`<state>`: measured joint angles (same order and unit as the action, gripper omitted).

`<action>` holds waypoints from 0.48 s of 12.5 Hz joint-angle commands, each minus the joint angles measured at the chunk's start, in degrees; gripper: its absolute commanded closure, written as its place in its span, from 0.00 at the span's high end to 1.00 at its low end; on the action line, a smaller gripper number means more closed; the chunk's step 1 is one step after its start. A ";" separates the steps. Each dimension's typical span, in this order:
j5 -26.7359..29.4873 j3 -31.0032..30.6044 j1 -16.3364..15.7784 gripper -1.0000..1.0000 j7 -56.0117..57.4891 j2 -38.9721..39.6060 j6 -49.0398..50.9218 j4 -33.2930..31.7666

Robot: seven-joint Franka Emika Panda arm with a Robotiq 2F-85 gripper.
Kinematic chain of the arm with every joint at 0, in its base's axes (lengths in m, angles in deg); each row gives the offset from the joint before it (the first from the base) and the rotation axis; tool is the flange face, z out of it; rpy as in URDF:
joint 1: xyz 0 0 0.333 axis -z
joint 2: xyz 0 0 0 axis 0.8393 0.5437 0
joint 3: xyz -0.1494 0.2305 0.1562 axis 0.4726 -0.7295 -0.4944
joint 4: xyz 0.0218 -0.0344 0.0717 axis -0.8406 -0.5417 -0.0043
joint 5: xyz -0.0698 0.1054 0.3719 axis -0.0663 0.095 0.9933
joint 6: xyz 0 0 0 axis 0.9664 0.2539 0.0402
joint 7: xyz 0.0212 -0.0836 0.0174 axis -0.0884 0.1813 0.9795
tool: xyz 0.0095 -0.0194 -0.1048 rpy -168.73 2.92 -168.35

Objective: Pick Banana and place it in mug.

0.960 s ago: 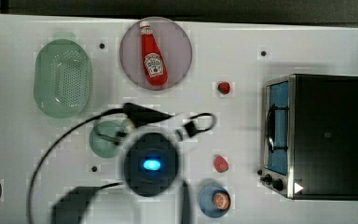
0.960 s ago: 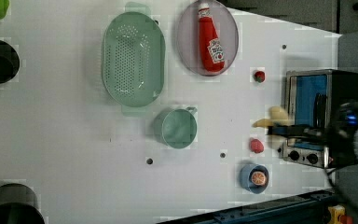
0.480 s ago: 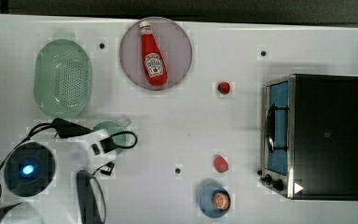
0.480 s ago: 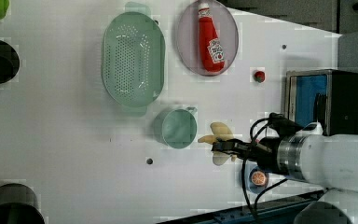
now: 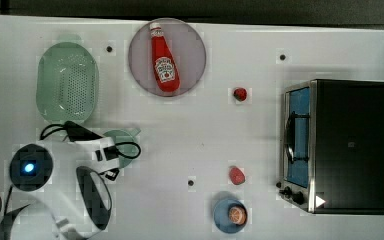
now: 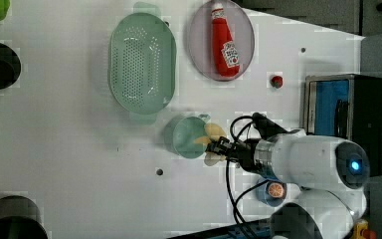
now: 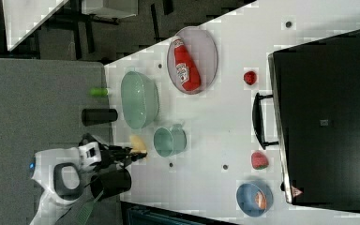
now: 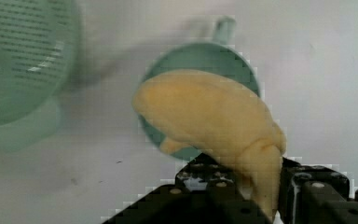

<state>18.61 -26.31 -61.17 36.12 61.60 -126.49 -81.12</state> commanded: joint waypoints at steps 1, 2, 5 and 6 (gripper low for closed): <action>-0.55 0.27 0.92 0.32 -4.73 2.70 -3.75 2.04; -0.55 0.33 0.94 0.32 -4.95 3.90 -5.23 2.04; -0.72 0.52 0.98 0.53 -5.40 5.55 -8.69 1.71; -0.71 0.40 0.98 0.65 -5.47 5.70 -8.67 1.47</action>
<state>19.06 -26.40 -60.73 32.68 69.74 -134.24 -80.00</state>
